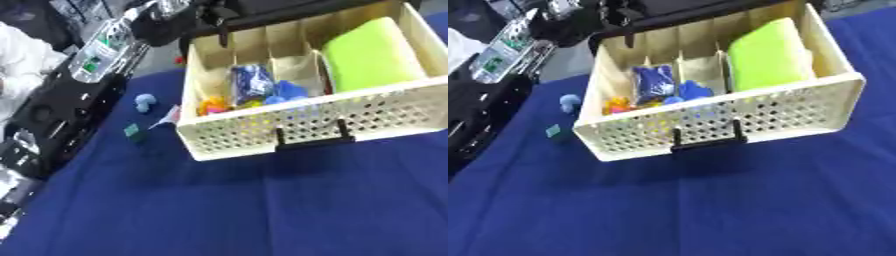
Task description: Pick up objects from table and place into drawer.
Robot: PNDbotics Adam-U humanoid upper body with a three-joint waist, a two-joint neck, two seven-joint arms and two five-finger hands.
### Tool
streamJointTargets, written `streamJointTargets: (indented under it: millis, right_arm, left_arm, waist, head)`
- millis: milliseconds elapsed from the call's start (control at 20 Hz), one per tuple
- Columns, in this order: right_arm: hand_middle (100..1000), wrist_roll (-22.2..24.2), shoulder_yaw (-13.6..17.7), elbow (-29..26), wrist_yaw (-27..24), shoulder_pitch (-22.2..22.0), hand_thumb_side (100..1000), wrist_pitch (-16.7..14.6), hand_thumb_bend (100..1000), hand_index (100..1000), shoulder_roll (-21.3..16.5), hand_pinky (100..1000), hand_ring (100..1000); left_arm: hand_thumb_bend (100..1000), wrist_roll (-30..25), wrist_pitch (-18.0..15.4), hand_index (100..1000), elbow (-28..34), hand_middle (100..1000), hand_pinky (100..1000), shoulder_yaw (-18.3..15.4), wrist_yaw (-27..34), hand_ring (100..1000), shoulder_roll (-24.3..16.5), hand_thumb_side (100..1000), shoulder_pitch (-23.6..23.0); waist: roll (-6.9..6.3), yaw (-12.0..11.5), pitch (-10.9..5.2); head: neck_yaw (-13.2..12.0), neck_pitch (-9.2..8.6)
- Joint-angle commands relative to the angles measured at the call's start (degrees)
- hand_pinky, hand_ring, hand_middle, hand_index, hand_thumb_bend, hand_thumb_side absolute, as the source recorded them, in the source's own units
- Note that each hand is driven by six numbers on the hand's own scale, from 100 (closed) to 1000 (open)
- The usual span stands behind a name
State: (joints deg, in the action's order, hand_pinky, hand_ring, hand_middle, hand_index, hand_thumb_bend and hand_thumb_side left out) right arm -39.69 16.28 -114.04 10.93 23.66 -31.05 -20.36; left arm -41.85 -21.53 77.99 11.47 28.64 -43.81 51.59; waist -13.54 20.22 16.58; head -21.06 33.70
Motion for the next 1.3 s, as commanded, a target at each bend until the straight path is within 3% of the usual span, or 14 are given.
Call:
streamJointTargets:
  millis: [50, 350, 450, 500, 700, 850, 1150, 1300]
  right_arm:
    - [508, -0.9, 0.4, -0.6, -0.5, 0.3, 938, -0.6, 100, 732, -0.6, 641, 707]
    - [508, -1.0, 0.5, -0.6, -0.3, 0.1, 939, -0.5, 100, 731, -0.7, 641, 707]
    - [508, -1.1, 0.6, -0.6, -0.2, -0.3, 939, -0.6, 100, 731, -0.9, 641, 707]
    - [508, -1.2, 0.7, -0.6, -0.1, -0.5, 939, -0.5, 100, 731, -1.0, 641, 707]
    - [509, -2.1, 1.5, -0.6, 0.8, -1.8, 939, -0.5, 100, 731, -1.7, 641, 706]
    - [509, -2.7, 1.8, -0.6, 1.4, -2.2, 940, -0.3, 100, 731, -2.0, 641, 706]
    - [511, -4.2, 2.5, -0.6, 2.1, -3.4, 942, -0.5, 100, 730, -1.6, 638, 701]
    - [512, -5.1, 2.9, -0.6, 2.3, -4.1, 945, -0.8, 100, 729, -1.3, 637, 698]
  left_arm:
    - [100, -4.6, -6.1, 1000, 0.3, 857, 668, -0.7, -1.0, 822, -1.5, 808, 0.1]
    - [100, -1.7, -6.1, 1000, 1.4, 825, 643, -1.0, -1.4, 802, -2.1, 833, -1.1]
    - [100, 0.2, -6.5, 960, 3.2, 793, 611, -1.5, -0.7, 778, -3.2, 836, -2.2]
    - [100, 2.0, -6.2, 863, 3.7, 730, 544, -2.0, -1.3, 728, -4.5, 856, -3.1]
    - [100, 15.3, -9.8, 851, 15.3, 696, 517, -4.4, 1.5, 693, -9.4, 781, -10.1]
    - [100, 23.4, -9.0, 840, 23.3, 675, 478, -6.6, 4.5, 667, -11.1, 794, -16.1]
    - [150, 30.3, -5.1, 828, 34.5, 663, 465, -13.4, 13.5, 659, -11.0, 773, -26.0]
    - [202, 31.3, -6.1, 834, 36.4, 667, 467, -17.0, 18.3, 664, -9.7, 744, -29.0]
  waist:
    - [0.59, -0.2, -1.24]
    - [0.59, -0.3, -1.46]
    - [0.59, -0.5, -1.78]
    - [0.59, -0.8, -1.96]
    - [0.59, -2.8, -2.72]
    - [0.69, -4.1, -2.94]
    - [2.88, -6.7, -3.29]
    - [4.20, -8.0, -3.42]
  head:
    - [0.1, 0.41]
    - [0.2, 0.38]
    - [0.3, 0.58]
    - [0.5, 0.72]
    - [1.8, 1.80]
    - [2.4, 1.95]
    - [2.9, 1.57]
    - [3.1, 1.21]
